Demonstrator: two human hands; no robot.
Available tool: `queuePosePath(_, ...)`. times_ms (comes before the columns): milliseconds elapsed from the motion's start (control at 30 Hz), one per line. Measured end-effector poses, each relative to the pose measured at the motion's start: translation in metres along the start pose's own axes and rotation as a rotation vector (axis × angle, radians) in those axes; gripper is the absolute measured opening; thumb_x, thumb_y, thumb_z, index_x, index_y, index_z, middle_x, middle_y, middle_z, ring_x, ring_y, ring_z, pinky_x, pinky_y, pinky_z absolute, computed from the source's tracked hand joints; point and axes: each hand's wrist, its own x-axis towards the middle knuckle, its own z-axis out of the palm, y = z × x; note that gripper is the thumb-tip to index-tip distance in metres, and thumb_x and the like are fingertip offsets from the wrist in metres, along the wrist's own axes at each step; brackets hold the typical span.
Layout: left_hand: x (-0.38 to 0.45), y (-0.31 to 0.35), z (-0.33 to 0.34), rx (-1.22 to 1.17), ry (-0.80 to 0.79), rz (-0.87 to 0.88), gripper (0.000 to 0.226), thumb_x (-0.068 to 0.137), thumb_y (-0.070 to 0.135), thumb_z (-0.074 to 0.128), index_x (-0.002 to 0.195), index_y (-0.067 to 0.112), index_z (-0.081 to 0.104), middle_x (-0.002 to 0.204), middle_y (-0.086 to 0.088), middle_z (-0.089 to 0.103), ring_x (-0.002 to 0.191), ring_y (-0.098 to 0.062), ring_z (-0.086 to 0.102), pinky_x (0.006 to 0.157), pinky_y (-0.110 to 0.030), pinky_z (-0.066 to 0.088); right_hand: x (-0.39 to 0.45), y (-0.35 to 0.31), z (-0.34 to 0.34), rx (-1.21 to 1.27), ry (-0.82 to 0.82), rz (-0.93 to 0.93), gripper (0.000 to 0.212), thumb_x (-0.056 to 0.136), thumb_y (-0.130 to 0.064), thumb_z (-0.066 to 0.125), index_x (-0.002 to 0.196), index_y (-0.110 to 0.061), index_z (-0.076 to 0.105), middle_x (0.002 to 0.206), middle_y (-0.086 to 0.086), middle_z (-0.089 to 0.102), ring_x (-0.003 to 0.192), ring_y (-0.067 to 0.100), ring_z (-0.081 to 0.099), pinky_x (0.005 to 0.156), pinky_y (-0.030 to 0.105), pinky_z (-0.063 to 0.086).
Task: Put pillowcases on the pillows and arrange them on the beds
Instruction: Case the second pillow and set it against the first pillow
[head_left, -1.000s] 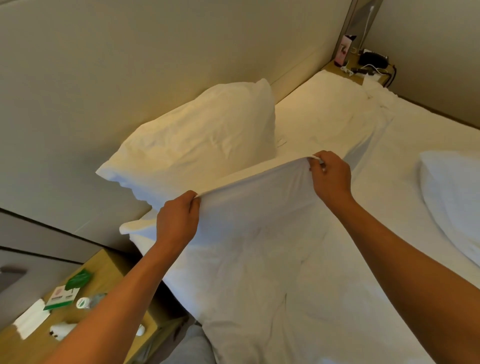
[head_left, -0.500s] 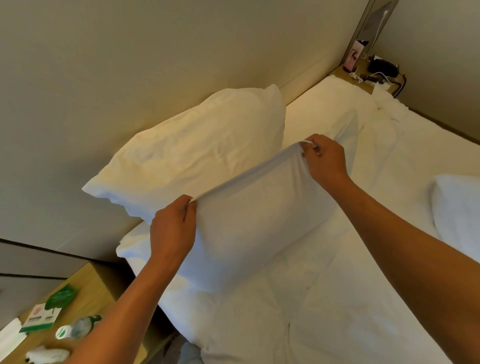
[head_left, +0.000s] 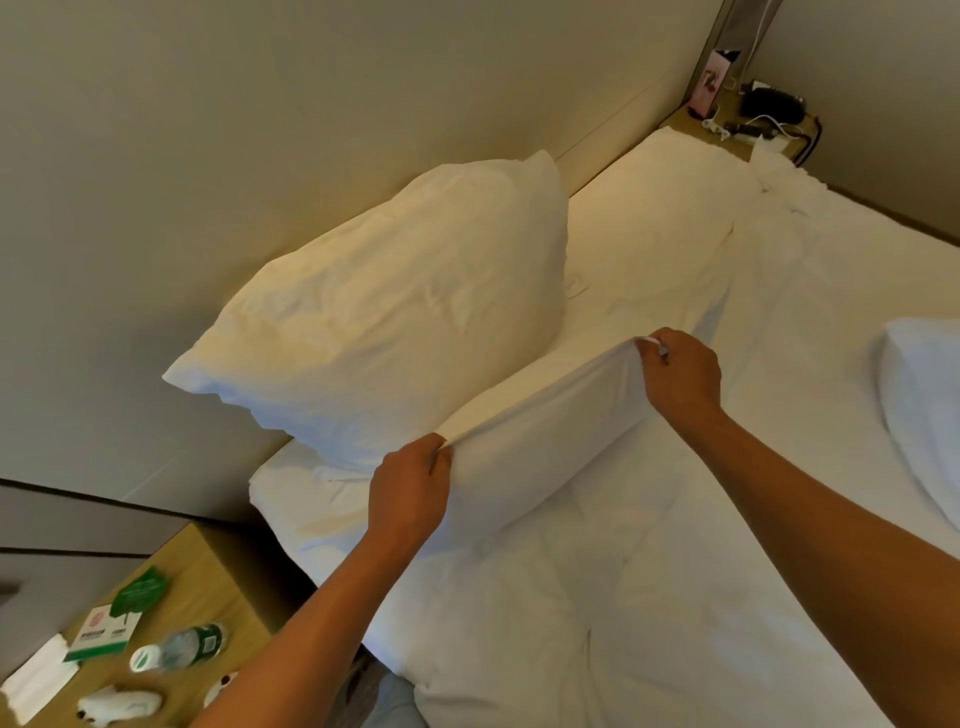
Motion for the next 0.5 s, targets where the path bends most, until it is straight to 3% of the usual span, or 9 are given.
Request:
queuePosePath(100,-0.003,0.015,-0.006,-0.030,-0.007,0.016,0.027,0.106,0.029,0.046,0.087,0.021,0.065,0.073,0.002,0.062,0.068,-0.023,0.064,0.065,-0.031,0.045,0.001,-0.003,-0.019,0.019,0.062,-0.004,0.033,0.108,-0.038,0.052,0.099,-0.012,0.070,0.097,0.008,0.073,0.082,0.021,0.061,0.075,0.029,0.042)
queuePosePath(233,0.007,0.014,-0.022,-0.109,0.044,-0.003,0.032,0.105,0.029,0.048,0.084,0.013,0.065,0.068,-0.003,0.064,0.062,-0.025,0.067,0.065,-0.043,0.055,0.026,-0.035,-0.016,0.089,0.036,-0.068,0.032,0.107,-0.037,0.054,0.097,-0.012,0.071,0.097,0.009,0.074,0.088,0.028,0.068,0.077,0.028,0.043)
queuePosePath(367,0.033,-0.015,-0.034,-0.094,0.102,-0.091,0.031,0.106,0.024,0.049,0.083,0.010,0.063,0.068,-0.005,0.062,0.065,-0.027,0.066,0.063,-0.039,0.052,0.049,-0.071,0.026,0.061,-0.109,-0.101,0.031,0.107,-0.031,0.054,0.115,-0.009,0.075,0.118,0.013,0.074,0.107,0.031,0.068,0.086,0.025,0.041)
queuePosePath(500,0.068,-0.044,-0.031,-0.087,0.150,-0.210,0.024,0.104,0.019,0.051,0.091,0.004,0.065,0.076,-0.010,0.066,0.071,-0.030,0.062,0.062,-0.037,0.045,0.049,-0.087,0.068,0.109,-0.253,-0.182,0.031,0.103,-0.021,0.060,0.134,-0.019,0.064,0.141,0.007,0.060,0.127,0.026,0.060,0.103,0.027,0.043)
